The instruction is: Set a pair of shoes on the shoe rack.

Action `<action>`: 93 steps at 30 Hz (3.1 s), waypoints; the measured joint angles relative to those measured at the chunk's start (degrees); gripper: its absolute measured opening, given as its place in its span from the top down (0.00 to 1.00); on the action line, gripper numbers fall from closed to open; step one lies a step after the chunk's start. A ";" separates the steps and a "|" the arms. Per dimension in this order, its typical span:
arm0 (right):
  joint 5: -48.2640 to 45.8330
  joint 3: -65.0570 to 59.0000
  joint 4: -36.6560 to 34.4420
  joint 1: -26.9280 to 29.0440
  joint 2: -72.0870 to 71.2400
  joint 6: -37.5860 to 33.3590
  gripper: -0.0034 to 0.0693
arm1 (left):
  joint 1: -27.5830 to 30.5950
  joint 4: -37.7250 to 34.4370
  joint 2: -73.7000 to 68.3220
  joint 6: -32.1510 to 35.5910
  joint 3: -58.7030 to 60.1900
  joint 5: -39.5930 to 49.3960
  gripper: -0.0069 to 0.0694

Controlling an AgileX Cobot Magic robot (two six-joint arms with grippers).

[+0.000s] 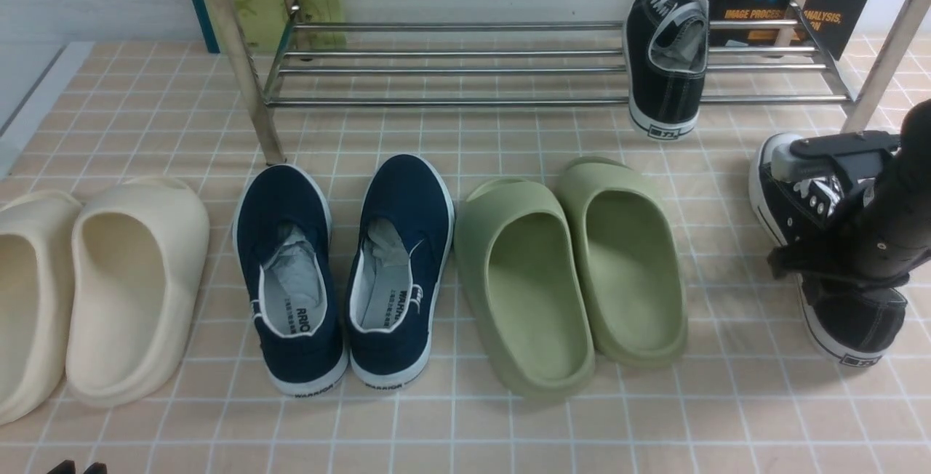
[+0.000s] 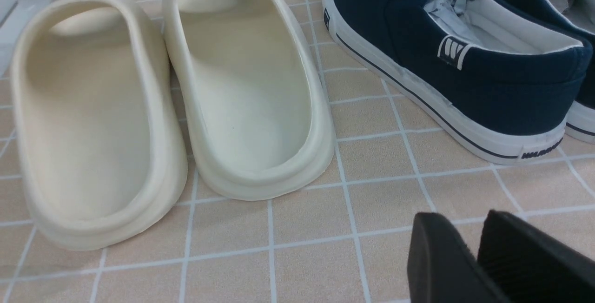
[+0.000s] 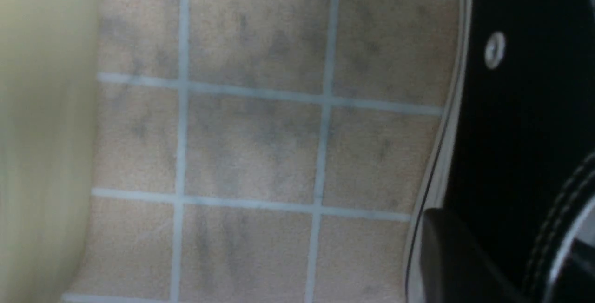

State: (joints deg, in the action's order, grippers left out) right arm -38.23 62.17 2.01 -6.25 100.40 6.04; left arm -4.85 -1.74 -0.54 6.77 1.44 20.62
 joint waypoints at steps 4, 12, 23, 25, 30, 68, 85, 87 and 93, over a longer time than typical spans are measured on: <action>-3.45 1.18 -1.34 -0.17 -2.01 -3.47 0.93 | 0.00 0.00 0.00 0.00 0.00 0.00 0.67; -9.34 12.26 -8.82 -0.17 -4.69 -8.66 0.93 | 0.00 0.00 0.00 0.00 0.00 0.00 0.67; -9.90 29.14 -8.16 -0.17 4.07 -6.47 0.93 | 0.00 0.06 0.00 0.00 0.00 0.00 0.67; -9.45 32.15 -6.98 -0.17 7.46 -5.43 0.93 | 0.00 0.06 0.00 0.00 0.00 0.00 0.67; -9.06 40.15 -4.09 -0.17 15.24 -3.71 0.93 | 0.00 0.06 0.00 0.00 0.00 0.00 0.67; -19.93 53.41 -5.31 -4.19 4.59 -9.42 0.61 | 0.00 0.06 0.00 0.00 0.00 0.05 0.62; -24.70 31.78 -20.16 -19.48 -21.78 -20.93 0.96 | 0.00 0.06 0.00 0.00 0.00 0.05 0.60; -24.38 24.45 -19.62 -19.82 -25.69 -21.26 0.96 | 0.00 0.06 0.00 0.00 0.00 0.05 0.60; -23.30 2.37 -7.99 -19.87 -40.17 -16.80 0.96 | 0.00 0.06 0.00 0.00 0.00 0.05 0.60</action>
State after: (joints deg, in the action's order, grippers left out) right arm -61.53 64.54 -5.99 -26.12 60.23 -10.76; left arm -4.85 -1.68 -0.54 6.77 1.44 20.68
